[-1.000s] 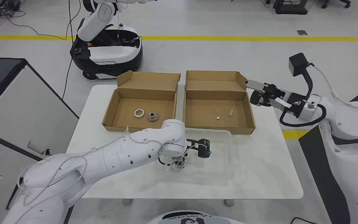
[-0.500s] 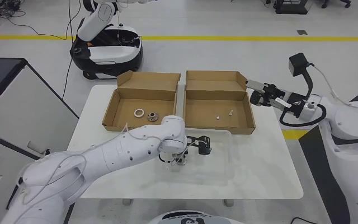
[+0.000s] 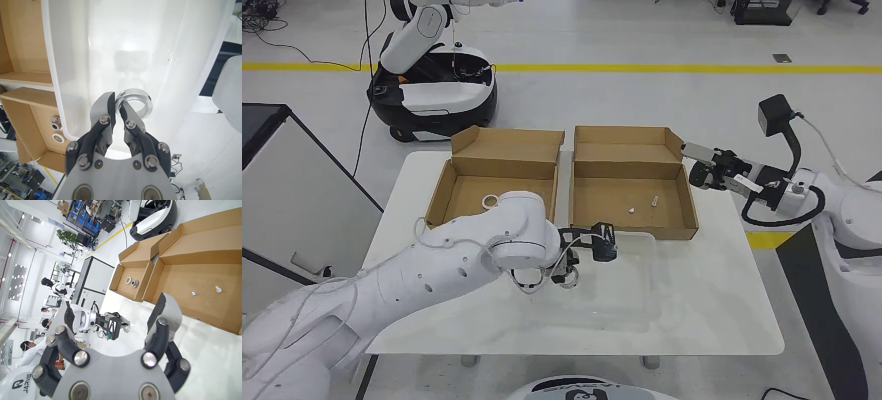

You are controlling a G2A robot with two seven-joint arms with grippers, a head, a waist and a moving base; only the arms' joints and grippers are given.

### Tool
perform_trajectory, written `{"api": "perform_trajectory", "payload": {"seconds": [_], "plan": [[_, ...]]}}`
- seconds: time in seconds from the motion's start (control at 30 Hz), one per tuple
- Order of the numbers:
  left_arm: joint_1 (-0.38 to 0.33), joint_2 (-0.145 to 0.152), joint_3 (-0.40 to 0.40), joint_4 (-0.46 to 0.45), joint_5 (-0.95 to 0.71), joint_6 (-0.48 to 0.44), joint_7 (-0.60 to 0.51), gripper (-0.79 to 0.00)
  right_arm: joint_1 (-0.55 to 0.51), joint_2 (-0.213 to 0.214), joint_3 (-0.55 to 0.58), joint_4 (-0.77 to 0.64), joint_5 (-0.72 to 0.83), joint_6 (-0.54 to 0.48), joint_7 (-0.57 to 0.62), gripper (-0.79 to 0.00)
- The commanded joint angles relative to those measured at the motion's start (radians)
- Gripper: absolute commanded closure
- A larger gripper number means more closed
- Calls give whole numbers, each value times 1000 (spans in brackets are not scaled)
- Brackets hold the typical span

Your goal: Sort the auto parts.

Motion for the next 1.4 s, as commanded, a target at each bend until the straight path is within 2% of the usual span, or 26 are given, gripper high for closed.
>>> {"api": "perform_trajectory", "payload": {"seconds": [0.0,0.3,0.37,0.43,0.57,0.67,0.77,1.0,1.23,1.3,1.37], "plan": [[12,21,-26,-48,6,5,-5,0,0,0,0,0,0,0,0,-785],[12,21,-26,-48,6,5,-5,0,0,0,0,0,0,0,0,-785],[29,22,-36,-31,7,21,41,0,0,0,0,0,0,0,0,-785],[46,32,-67,-17,38,47,87,0,0,0,0,0,0,0,0,-785],[98,64,-181,-25,38,64,215,0,0,0,0,0,0,0,0,-785],[161,93,-276,-40,7,38,301,0,0,0,0,0,0,0,0,-785],[235,121,-371,-38,-66,-33,382,0,0,0,0,0,0,0,0,-785],[386,172,-544,3,-262,-303,516,0,0,0,0,0,0,0,0,-785],[490,201,-656,51,-440,-566,643,0,0,0,0,0,0,0,0,-785],[509,207,-674,73,-499,-620,672,0,0,0,0,0,0,0,0,-785],[517,211,-681,80,-566,-628,690,0,0,0,0,0,0,0,0,-785]]}}
